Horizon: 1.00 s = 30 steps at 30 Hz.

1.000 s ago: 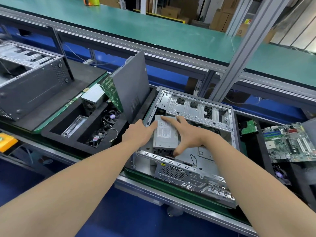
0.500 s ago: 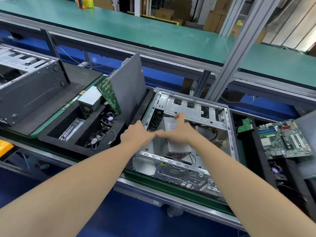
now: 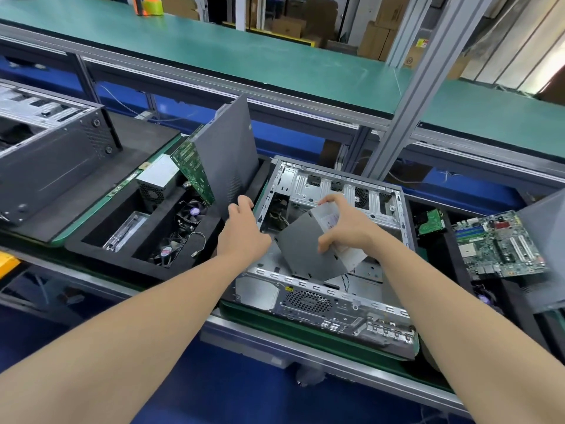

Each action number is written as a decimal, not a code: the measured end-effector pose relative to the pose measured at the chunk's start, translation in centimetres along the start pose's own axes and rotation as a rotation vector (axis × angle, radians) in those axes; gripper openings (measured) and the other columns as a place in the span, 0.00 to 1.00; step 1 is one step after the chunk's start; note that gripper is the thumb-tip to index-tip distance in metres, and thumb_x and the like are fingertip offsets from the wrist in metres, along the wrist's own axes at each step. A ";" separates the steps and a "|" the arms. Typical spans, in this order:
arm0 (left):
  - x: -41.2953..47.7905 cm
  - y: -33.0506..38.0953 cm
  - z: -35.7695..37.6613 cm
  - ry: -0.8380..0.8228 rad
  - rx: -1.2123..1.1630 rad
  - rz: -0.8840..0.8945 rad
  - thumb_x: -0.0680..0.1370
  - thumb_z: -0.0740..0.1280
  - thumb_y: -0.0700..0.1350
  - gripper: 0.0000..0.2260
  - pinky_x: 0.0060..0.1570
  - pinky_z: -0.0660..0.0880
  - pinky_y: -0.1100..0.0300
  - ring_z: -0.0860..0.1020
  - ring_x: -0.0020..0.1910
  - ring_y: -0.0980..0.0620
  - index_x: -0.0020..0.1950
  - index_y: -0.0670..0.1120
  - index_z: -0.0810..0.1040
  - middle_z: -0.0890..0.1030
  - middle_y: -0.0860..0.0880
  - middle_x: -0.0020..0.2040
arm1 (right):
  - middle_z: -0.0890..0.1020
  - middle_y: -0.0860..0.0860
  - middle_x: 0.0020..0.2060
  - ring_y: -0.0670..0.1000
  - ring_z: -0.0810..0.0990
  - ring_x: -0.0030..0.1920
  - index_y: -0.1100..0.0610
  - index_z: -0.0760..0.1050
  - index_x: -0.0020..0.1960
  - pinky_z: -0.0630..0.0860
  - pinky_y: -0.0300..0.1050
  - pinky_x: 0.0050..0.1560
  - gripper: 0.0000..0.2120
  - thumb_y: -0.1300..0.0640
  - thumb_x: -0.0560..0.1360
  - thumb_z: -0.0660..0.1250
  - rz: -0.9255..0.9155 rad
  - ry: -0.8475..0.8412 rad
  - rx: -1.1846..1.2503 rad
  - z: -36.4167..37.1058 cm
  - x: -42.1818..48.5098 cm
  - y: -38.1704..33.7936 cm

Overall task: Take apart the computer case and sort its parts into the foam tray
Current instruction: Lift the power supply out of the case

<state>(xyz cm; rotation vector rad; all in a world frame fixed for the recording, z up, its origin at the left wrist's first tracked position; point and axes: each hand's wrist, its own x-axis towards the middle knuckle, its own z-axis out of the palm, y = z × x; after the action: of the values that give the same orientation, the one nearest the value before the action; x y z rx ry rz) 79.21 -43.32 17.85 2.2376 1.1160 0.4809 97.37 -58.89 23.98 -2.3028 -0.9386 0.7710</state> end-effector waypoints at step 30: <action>0.5 11.1 5.1 -0.369 -1.053 -0.627 0.76 0.66 0.30 0.08 0.52 0.82 0.45 0.84 0.43 0.42 0.54 0.37 0.77 0.82 0.41 0.44 | 0.75 0.26 0.52 0.34 0.78 0.37 0.38 0.70 0.67 0.71 0.44 0.42 0.44 0.62 0.58 0.83 -0.339 -0.232 -0.192 -9.4 -5.1 6.0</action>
<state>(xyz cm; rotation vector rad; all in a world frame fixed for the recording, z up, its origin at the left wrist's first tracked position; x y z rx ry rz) 88.99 -49.92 21.12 0.9495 0.9593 0.2604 103.27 -68.80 28.21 -2.1541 -1.5204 0.8405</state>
